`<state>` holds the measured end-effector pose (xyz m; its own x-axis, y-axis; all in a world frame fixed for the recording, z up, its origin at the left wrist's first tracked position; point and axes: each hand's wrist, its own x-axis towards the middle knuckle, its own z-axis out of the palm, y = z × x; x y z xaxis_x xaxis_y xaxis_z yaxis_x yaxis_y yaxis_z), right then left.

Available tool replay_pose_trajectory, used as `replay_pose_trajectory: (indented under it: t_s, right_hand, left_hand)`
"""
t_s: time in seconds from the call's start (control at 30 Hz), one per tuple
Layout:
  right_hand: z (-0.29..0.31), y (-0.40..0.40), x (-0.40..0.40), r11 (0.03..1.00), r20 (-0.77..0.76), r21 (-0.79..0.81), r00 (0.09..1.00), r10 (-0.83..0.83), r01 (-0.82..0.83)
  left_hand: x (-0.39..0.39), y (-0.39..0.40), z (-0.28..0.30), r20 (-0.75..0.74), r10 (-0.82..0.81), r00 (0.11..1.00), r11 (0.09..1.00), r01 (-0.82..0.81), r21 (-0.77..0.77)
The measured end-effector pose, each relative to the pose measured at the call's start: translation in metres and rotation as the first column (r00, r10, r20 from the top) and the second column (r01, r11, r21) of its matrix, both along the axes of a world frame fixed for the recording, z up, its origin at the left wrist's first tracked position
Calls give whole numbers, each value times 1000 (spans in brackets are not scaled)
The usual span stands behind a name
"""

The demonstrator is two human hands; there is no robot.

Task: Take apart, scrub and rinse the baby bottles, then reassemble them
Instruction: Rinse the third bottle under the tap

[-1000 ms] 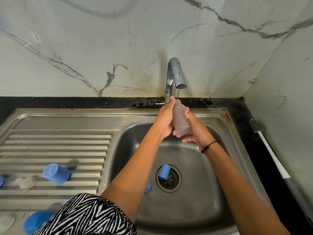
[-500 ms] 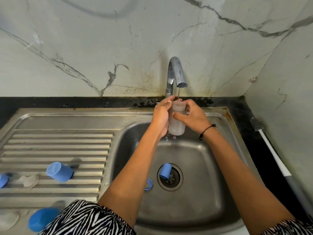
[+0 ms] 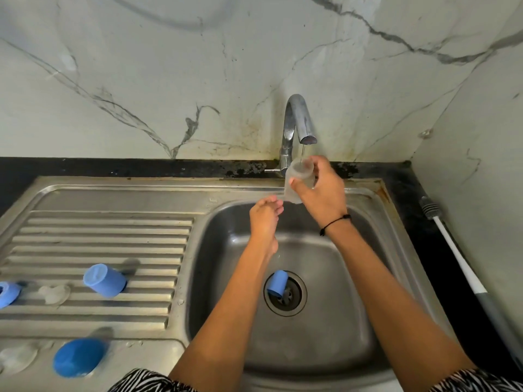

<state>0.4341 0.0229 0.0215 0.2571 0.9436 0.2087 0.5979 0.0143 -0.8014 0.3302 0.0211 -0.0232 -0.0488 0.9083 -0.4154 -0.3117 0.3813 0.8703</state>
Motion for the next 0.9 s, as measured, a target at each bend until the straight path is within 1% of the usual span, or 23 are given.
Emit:
replay_pose_trajectory:
  t_s: [0.07, 0.1, 0.13, 0.2, 0.23, 0.33, 0.37, 0.43, 0.47, 0.5, 0.53, 0.57, 0.6, 0.67, 0.7, 0.77, 0.8, 0.83, 0.87, 0.9]
  right_hand:
    - [-7, -1, -2, 984, 92, -177, 995, 36, -19]
    - [-11, -3, -2, 975, 116, -223, 993, 37, -10]
    - [-13, -6, -2, 982, 110, -191, 994, 14, 7]
    - [-14, -9, -6, 999, 79, -10, 996, -37, 38]
    - [-15, -9, -7, 999, 93, -1, 995, -38, 39]
    - [-22, -8, -8, 964, 199, -265, 979, 46, 9]
    - [-23, -7, -7, 967, 208, -253, 977, 34, 20]
    - [-23, -6, -9, 995, 171, -83, 985, -33, 48]
    - [-23, -5, -10, 998, 169, -45, 985, -39, 47]
    - [-23, -5, -11, 995, 181, -87, 983, -23, 39]
    - [-23, -4, -12, 985, 197, -172, 980, 3, 32]
    - [-23, -5, -12, 975, 198, -219, 980, 6, 38]
    - [-25, -5, -12, 980, 177, -187, 984, -27, 61]
    - [-25, -6, -13, 995, 111, -35, 990, -90, 95]
    - [-24, -6, -12, 995, 104, -37, 991, -85, 90]
    - [-24, -5, -10, 981, 128, -187, 991, -31, 55]
    - [-25, -4, -9, 977, 111, -207, 994, -26, 48]
    - [-24, -4, -7, 985, 58, -165, 998, -40, 49]
    - [-21, -4, -7, 992, -32, -113, 998, -59, 55]
    - [-17, -3, -6, 994, -95, -94, 994, -62, 53]
  left_hand:
    - [1, -3, 2, -2, 4, 1000, 1000, -4, -8]
    - [1, -4, 3, -14, 8, 1000, 1000, -9, -10]
    - [0, -4, 5, -38, 7, 999, 1000, -7, -2]
    - [-1, -2, 8, -83, 9, 997, 1000, -7, 27]
    - [-2, 0, 9, -101, 13, 995, 999, -9, 32]
    - [-2, 0, 9, -120, 24, 993, 999, -20, 32]
    - [-3, -1, 10, -133, 17, 991, 999, -12, 35]
    - [-5, 0, 11, -152, 20, 988, 998, -11, 58]
    - [-5, 1, 10, -150, 30, 988, 998, -21, 64]
    - [-5, 0, 9, -143, 39, 989, 998, -31, 60]
    - [-5, 0, 10, -139, 49, 989, 998, -42, 55]
    - [-6, -1, 10, -139, 53, 989, 998, -46, 50]
    - [-6, -1, 11, -144, 48, 988, 998, -41, 51]
    - [-8, 0, 11, -143, 45, 989, 997, -35, 70]
    - [-8, 0, 11, -145, 48, 988, 996, -37, 75]
    - [-8, -1, 11, -147, 49, 988, 997, -39, 69]
    - [-8, -2, 10, -155, 47, 987, 997, -37, 68]
    - [-8, -1, 11, -164, 42, 986, 997, -30, 76]
    - [-8, -1, 11, -167, 37, 985, 996, -22, 90]
    - [-7, -1, 10, -161, 34, 986, 995, -18, 99]
